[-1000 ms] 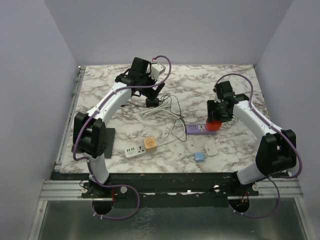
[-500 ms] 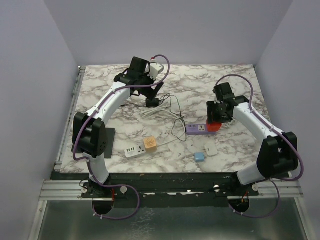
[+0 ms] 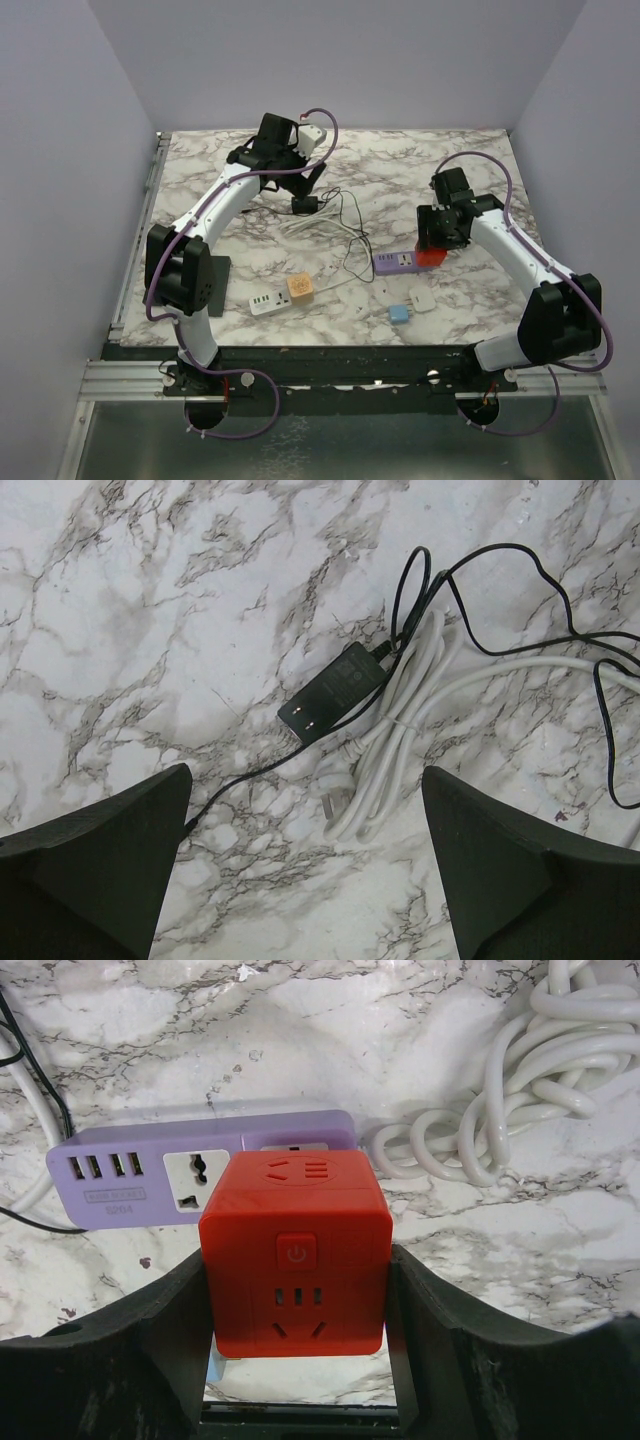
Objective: Insert the plug
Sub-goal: Insert the plug into the socket.
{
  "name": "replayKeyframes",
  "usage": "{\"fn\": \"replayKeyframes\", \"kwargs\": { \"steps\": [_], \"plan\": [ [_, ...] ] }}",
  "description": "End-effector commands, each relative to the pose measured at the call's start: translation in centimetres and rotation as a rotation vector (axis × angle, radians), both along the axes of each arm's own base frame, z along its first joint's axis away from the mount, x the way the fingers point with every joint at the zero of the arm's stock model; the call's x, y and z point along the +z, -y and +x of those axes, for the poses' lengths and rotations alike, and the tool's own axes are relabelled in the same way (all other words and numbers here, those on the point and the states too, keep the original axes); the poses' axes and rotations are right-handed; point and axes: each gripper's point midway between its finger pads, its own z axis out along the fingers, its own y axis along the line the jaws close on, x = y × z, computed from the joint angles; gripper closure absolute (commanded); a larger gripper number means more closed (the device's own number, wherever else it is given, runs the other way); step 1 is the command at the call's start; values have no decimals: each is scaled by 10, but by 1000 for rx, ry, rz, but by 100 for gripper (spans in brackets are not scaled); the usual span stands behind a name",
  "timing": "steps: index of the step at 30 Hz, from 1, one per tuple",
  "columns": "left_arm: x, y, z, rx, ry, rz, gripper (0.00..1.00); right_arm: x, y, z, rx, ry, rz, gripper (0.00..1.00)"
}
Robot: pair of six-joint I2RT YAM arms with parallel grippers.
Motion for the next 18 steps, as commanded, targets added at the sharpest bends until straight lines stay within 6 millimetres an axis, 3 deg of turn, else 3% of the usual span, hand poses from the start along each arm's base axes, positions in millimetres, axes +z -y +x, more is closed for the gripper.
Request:
{"fn": "replayKeyframes", "kwargs": {
  "steps": [1, 18],
  "plan": [
    [12, -7, 2, 33, 28, -8, 1, 7, -3, 1, -1, 15, 15, 99],
    [11, -10, 0, 38, 22, -22, 1, -14, 1, 5, -19, 8, -12, 99]
  ]
}}
